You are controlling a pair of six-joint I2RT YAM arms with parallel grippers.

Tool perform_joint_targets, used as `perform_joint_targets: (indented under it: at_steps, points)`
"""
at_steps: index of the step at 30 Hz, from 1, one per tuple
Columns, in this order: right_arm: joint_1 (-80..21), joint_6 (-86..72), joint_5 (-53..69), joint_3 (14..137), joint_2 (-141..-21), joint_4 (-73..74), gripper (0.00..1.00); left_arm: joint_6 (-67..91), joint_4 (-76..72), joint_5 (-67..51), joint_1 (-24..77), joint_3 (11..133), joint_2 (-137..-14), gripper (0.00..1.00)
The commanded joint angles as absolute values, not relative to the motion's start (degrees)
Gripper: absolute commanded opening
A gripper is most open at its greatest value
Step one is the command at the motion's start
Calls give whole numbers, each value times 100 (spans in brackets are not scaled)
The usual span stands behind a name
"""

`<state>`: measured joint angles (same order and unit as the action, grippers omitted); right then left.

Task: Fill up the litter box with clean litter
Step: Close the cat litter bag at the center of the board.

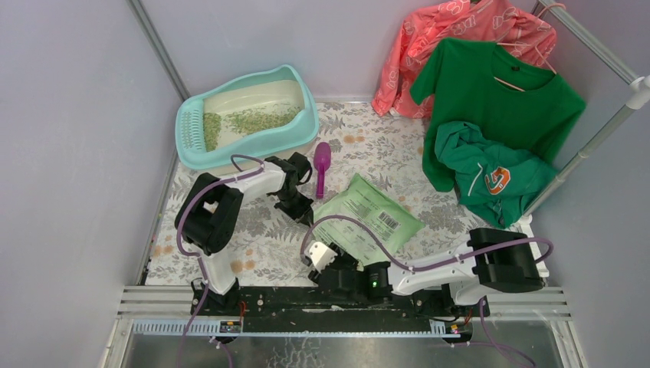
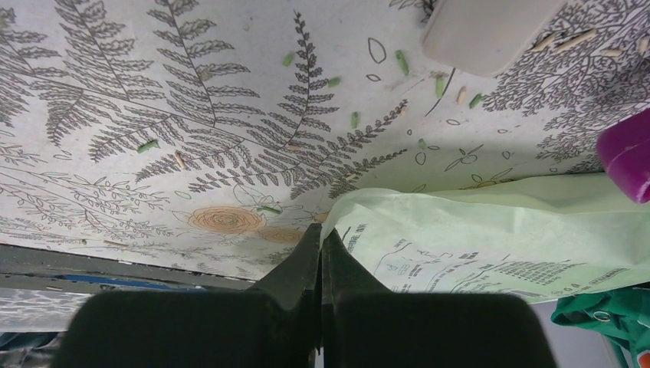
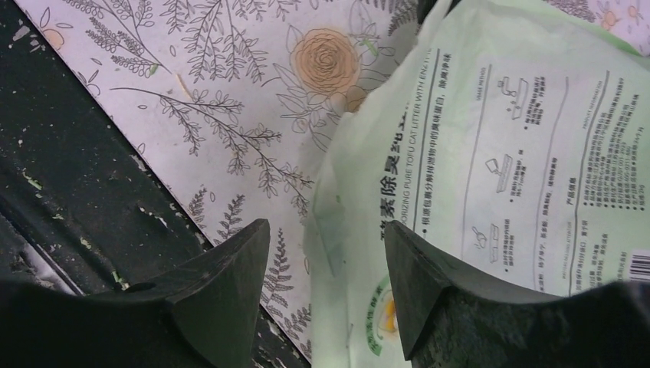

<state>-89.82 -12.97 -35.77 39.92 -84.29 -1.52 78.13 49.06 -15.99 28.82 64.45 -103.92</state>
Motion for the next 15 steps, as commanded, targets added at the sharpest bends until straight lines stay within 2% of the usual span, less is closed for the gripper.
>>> perform_joint_targets:
  at_steps: [1,9,15]
  points:
    - [-9129,-1306,-3902,4302,-8721,-367,65,7896,5214,-1713,2839,6378,-10315,0]
    - [-9062,-1694,-4906,4998,-9792,661,67,7884,5214,-1750,2839,6312,-10253,0]
    - [-8776,-2185,-5167,4872,-9869,1032,56,7843,5216,-1746,2830,6292,-10256,0]
